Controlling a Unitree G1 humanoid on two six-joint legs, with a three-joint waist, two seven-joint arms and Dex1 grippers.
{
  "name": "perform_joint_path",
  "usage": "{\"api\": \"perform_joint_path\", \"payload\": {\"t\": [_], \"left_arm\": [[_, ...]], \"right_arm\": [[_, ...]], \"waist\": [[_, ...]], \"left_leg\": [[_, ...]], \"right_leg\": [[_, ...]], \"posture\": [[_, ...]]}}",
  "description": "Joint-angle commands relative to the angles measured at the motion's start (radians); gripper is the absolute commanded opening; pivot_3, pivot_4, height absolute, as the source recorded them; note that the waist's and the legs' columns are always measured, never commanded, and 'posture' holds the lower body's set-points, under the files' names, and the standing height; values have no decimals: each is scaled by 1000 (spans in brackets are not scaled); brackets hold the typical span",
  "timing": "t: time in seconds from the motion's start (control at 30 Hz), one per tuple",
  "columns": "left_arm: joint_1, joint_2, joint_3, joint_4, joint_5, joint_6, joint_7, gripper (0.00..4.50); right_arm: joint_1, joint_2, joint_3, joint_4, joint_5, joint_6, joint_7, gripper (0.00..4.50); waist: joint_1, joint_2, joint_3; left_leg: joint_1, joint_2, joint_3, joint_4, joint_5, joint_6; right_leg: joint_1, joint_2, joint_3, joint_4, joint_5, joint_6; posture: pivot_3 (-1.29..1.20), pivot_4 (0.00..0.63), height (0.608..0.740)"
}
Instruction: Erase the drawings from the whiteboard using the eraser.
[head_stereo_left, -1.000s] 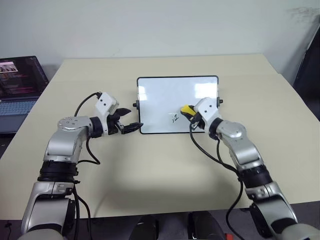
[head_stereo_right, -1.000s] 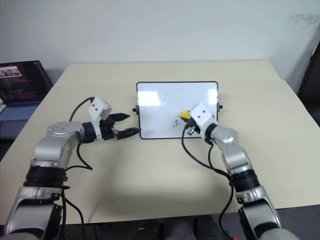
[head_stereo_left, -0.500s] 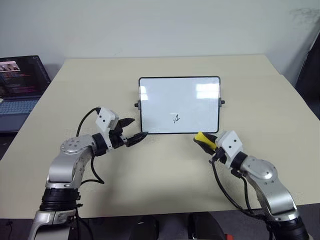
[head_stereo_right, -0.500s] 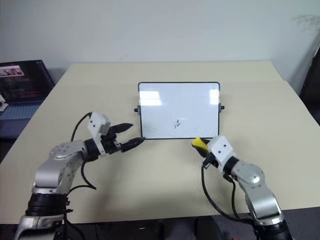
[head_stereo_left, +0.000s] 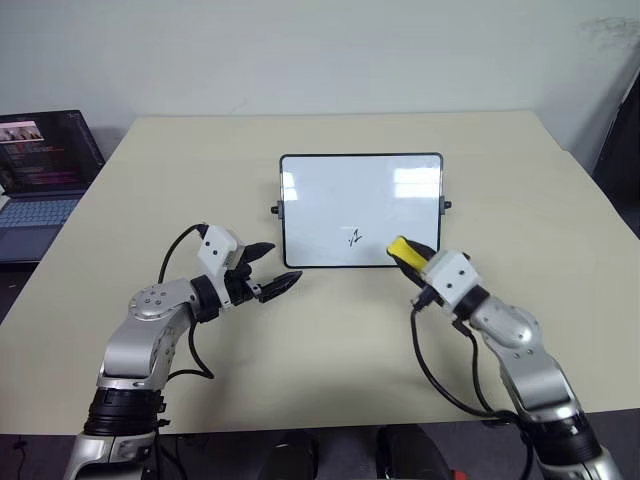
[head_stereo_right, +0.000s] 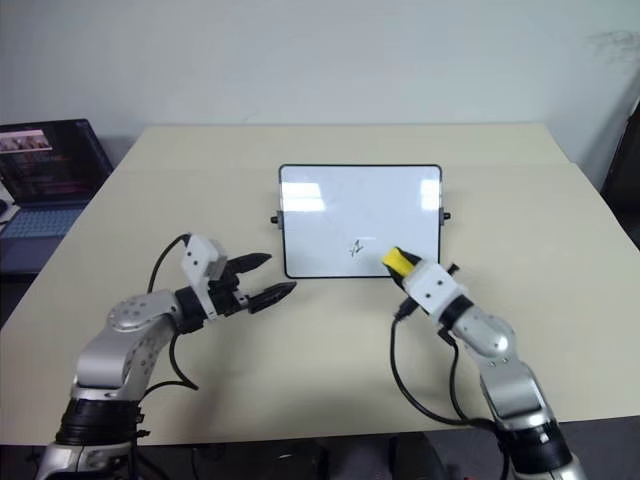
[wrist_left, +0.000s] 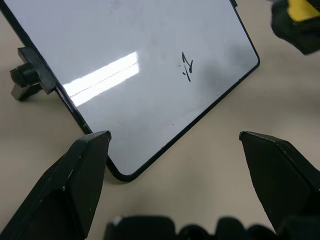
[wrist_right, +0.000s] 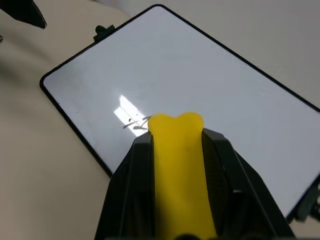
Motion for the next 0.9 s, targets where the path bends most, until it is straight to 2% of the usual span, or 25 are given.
{"api": "perform_joint_path", "payload": {"t": [0.03,0.33,0.5,0.7,0.9], "left_arm": [[-46,27,9,3,1,-24,-16,4500],[-97,39,-5,39,7,-24,-40,4500],[-105,43,-10,47,10,-22,-54,4500],[-114,43,-13,54,11,-18,-57,4500],[-146,52,-2,97,13,-14,-55,4500]], "right_arm": [[-122,38,42,139,-58,-104,-43,970],[-435,129,60,532,-94,-220,-103,970],[-545,171,47,754,-78,-268,-119,970],[-540,189,86,964,-99,-336,-79,970],[-465,188,153,979,-134,-341,10,970]], "waist": [[0,0,0],[-2,0,0],[-8,0,0],[-20,-1,-1],[-25,-2,-4]], "left_leg": [[0,0,0,0,0,0],[0,0,1,-2,0,0],[0,0,2,-4,0,0],[1,0,2,-6,0,0],[6,0,3,-6,1,1]], "right_leg": [[0,0,0,0,0,0],[-1,0,1,-1,0,0],[-2,0,1,-1,0,0],[-2,0,2,-2,0,-1],[1,0,2,1,1,-1]], "posture": [[0,150,740],[0,150,740],[0,150,740],[0,150,740],[0,150,740]]}}
